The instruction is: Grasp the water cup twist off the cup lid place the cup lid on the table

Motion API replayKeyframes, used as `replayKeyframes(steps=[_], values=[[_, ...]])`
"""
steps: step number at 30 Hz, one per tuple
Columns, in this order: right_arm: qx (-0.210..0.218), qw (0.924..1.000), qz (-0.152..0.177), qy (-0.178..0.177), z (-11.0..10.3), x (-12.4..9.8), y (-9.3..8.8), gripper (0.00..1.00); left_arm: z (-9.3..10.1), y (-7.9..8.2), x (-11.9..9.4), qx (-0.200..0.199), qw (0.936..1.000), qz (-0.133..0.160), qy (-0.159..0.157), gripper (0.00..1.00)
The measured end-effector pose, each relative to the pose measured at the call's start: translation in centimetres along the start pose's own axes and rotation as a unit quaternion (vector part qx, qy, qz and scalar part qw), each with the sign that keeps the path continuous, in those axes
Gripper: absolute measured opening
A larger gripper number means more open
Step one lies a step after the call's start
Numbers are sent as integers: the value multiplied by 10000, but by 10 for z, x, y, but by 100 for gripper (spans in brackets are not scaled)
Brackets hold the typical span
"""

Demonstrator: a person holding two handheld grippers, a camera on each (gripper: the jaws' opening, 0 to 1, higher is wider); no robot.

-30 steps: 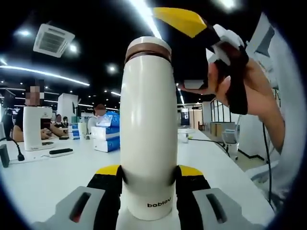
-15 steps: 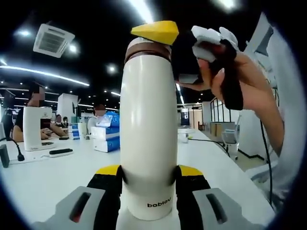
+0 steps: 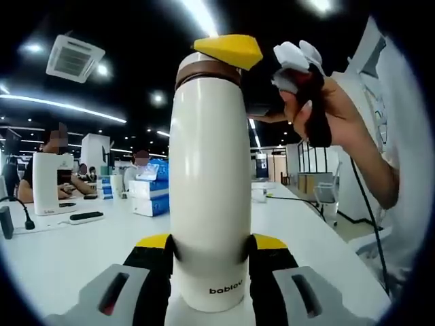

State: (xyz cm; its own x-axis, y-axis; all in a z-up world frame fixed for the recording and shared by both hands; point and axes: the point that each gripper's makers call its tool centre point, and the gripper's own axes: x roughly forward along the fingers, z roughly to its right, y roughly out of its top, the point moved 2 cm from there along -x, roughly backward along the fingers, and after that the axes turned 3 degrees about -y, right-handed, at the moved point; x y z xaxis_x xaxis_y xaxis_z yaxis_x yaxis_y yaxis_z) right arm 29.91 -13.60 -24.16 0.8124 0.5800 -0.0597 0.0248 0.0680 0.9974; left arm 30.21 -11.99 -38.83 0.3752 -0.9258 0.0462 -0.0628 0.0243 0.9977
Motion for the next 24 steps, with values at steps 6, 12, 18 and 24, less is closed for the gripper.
replayKeyframes(steps=[6,12,18,24], values=[[-42,9989,-68,459,0,0,-1,45,0,0,0,2,10000,6,-5,45],[-110,9955,-83,939,-1,1,-1,45,-1,0,0,-14,10000,10,1,45],[-170,9907,-101,1350,1,1,-1,45,-2,0,1,-5,10000,12,-2,45],[-224,9826,-101,1839,1,2,-1,46,-2,-1,1,-5,10000,14,1,45]])
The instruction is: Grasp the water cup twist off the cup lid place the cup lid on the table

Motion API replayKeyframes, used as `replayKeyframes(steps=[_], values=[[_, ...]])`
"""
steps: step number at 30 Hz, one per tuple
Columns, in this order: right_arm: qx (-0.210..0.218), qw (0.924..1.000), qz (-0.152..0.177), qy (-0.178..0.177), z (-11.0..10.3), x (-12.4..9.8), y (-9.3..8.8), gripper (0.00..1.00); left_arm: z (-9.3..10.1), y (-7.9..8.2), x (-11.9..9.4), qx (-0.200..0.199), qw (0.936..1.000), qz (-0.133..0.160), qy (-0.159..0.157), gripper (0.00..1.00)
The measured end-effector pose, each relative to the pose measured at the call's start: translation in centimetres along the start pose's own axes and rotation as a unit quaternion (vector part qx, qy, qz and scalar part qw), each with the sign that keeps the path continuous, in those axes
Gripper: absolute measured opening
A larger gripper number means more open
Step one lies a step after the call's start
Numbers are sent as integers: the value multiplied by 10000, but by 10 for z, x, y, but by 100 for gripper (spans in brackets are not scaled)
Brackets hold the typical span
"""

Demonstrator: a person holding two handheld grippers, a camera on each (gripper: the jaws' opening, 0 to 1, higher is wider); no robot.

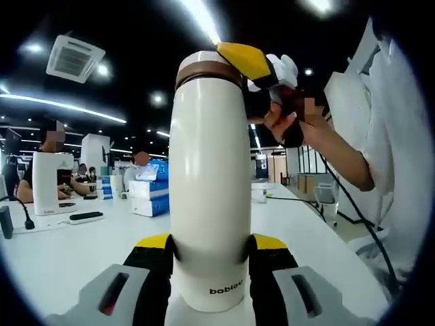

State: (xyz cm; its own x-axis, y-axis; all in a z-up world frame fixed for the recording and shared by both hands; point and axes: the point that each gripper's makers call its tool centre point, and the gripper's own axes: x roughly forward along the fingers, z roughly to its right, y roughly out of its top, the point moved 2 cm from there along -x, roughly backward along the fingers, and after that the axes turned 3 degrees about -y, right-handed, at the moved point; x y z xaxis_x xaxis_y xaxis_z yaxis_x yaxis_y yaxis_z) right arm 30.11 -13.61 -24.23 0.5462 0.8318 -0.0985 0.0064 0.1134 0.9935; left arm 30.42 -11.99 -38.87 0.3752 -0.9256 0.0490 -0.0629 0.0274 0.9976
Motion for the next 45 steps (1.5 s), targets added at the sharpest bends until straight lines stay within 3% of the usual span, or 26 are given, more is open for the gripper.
replayKeyframes(steps=[4,8,13,18,25,31,33,36,37,41,43,45], values=[[-98,9991,92,401,-1,0,1,46,0,0,0,-4,10000,2,1,45],[107,9965,186,812,2,0,1,46,0,0,0,-16,10000,3,1,45],[-6,9938,318,1062,-1,0,1,46,-1,0,0,-35,10000,11,6,45],[111,9921,480,1157,1,0,1,46,-1,0,0,-42,10000,10,12,45],[318,9933,592,944,0,-1,-1,48,-1,0,0,-43,10000,9,8,45],[938,9925,716,330,5,-13,7,68,-1,0,0,-40,10000,6,12,45],[1049,9917,746,-39,2,-25,8,74,-1,0,0,-34,10000,5,12,45],[809,9912,662,-814,2,-39,6,78,0,0,0,-28,10000,4,13,45],[687,9883,634,-1208,0,-45,5,79,0,0,0,-23,10000,3,15,45],[308,9738,424,-2213,-12,-57,-6,86,0,0,0,-19,10000,0,18,45],[449,9648,587,-2522,-18,-58,-9,85,1,0,0,-16,10000,1,17,45],[921,9521,771,-2813,-28,-57,-21,85,1,0,0,-9,10000,-2,23,45]])
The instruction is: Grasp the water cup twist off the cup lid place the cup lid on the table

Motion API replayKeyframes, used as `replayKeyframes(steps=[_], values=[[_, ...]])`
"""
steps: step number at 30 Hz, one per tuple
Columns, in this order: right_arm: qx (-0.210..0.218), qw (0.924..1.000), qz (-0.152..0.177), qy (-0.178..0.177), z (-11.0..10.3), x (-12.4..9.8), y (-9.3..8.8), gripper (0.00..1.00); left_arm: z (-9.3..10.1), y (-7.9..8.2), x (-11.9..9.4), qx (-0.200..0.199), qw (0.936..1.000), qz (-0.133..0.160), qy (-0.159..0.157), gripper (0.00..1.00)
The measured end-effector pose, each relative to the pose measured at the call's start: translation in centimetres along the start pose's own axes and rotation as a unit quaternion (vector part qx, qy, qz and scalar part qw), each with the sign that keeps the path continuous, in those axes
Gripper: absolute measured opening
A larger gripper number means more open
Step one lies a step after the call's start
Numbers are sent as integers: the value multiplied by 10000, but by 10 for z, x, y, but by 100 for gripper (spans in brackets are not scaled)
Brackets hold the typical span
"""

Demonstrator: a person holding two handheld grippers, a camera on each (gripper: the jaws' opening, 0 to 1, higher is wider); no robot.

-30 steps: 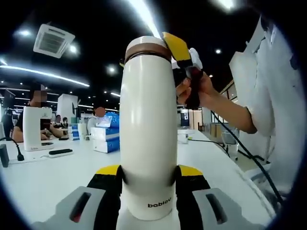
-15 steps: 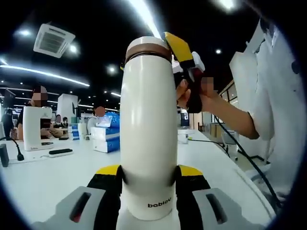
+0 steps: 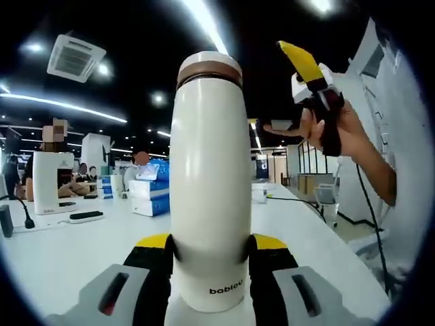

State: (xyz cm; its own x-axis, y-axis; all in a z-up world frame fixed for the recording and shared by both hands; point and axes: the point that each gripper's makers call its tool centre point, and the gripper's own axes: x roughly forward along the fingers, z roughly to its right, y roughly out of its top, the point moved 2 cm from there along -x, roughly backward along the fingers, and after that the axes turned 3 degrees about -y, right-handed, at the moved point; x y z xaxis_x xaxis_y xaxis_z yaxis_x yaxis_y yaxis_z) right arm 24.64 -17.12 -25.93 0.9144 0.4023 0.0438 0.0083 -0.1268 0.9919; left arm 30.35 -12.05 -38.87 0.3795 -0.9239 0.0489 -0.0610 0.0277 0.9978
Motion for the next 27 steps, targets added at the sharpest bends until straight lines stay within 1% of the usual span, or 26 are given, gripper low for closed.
replayKeyframes(steps=[1,3,5,7,8,9,12,16,17,18,22,27], values=[[51,10000,-3,-39,-4,-2,-6,85,0,0,0,-3,10000,-1,0,45],[-117,9991,-147,-381,-3,-6,-19,85,0,0,0,2,10000,0,-2,45],[-104,9991,-192,-361,-10,-8,-22,84,0,0,0,1,10000,2,-4,45],[-87,9992,-162,-351,-15,-11,-19,81,1,0,-1,3,10000,0,-2,45],[-94,9992,-132,-362,-17,-11,-17,81,1,0,-1,5,10000,-1,-2,45],[-182,9992,-29,-367,-20,-12,-12,81,1,0,-1,5,10000,-3,-1,45],[-341,9985,44,-433,-24,-13,-8,81,1,0,-1,6,10000,2,-4,45],[-484,9975,167,-495,-23,-13,0,82,2,0,-1,16,10000,-3,-2,45],[-579,9967,218,-535,-21,-11,2,82,1,0,-1,13,10000,-2,-3,45],[-603,9966,194,-533,-20,-7,1,82,1,0,-1,11,10000,1,-5,45],[-640,9968,114,-457,-21,9,2,82,2,0,-2,19,10000,3,7,45],[-635,9971,85,-422,-17,20,0,84,1,0,-1,13,10000,8,-4,45]])
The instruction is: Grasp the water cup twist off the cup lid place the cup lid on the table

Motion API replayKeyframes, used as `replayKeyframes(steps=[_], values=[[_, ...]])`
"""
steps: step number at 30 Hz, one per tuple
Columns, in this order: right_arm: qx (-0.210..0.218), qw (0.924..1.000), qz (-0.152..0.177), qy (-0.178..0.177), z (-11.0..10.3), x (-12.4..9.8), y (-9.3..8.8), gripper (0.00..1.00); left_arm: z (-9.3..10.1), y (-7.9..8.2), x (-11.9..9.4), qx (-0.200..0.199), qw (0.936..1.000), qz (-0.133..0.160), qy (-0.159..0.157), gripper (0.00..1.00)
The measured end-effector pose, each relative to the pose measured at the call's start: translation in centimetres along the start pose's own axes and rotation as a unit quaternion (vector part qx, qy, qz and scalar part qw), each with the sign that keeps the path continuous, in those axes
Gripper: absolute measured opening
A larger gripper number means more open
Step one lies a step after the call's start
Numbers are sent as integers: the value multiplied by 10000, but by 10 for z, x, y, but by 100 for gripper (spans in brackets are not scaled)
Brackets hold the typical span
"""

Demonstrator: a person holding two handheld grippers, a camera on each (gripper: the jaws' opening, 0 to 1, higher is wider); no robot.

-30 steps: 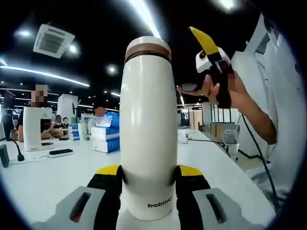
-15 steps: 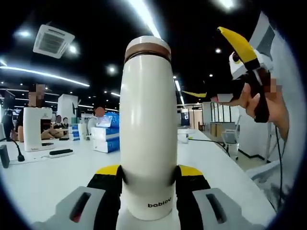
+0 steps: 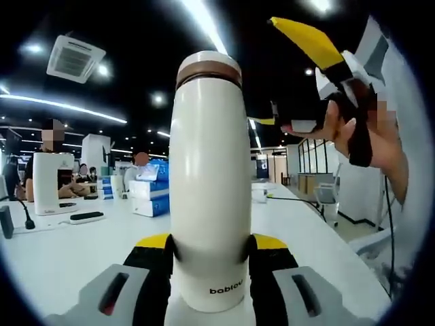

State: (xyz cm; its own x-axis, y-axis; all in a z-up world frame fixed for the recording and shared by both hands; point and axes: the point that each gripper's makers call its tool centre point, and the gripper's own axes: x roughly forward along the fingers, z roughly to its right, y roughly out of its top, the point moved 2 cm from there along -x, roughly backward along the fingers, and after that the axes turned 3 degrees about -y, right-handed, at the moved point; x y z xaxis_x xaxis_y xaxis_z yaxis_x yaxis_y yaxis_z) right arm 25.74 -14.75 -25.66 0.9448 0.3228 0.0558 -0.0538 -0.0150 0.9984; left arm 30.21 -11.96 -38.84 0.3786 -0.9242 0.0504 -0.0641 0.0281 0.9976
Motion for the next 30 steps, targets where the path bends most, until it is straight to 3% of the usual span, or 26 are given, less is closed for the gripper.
replayKeyframes(steps=[5,12,20,30], values=[[-126,9999,105,14,4,16,6,83,0,0,0,0,10000,-4,-2,45],[-133,9995,221,191,0,32,16,72,-1,0,1,5,10000,-4,-4,45],[3,9996,143,242,5,39,13,56,-1,0,2,1,10000,-2,-8,45],[207,9990,-46,386,10,45,10,47,-1,0,2,6,10000,3,-16,45]])
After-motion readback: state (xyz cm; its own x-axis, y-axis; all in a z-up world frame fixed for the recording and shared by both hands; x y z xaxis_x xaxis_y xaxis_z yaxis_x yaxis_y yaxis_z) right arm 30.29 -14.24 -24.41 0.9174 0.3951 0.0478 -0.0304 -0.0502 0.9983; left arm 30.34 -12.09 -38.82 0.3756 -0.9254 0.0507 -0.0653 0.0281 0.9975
